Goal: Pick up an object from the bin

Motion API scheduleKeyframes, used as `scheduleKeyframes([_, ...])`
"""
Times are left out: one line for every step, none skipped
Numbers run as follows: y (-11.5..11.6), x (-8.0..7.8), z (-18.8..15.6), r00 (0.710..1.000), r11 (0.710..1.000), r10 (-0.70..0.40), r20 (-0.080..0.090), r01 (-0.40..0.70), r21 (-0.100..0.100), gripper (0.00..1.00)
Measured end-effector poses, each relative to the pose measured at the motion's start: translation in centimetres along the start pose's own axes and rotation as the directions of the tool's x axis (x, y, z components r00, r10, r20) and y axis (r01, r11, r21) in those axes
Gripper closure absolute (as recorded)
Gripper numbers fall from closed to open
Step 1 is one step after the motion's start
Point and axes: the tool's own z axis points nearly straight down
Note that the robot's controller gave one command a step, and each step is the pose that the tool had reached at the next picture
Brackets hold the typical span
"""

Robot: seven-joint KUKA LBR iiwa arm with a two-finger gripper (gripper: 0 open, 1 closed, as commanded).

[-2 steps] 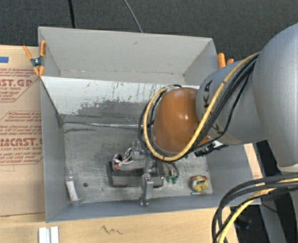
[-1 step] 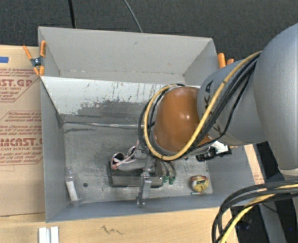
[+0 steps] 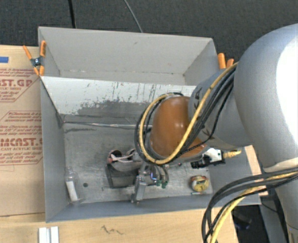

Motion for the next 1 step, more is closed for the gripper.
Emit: scheduleKeyframes([-0.49, 0.12, 0.31, 0.994, 0.994, 0.112, -0.002, -0.112, 0.000, 1.00])
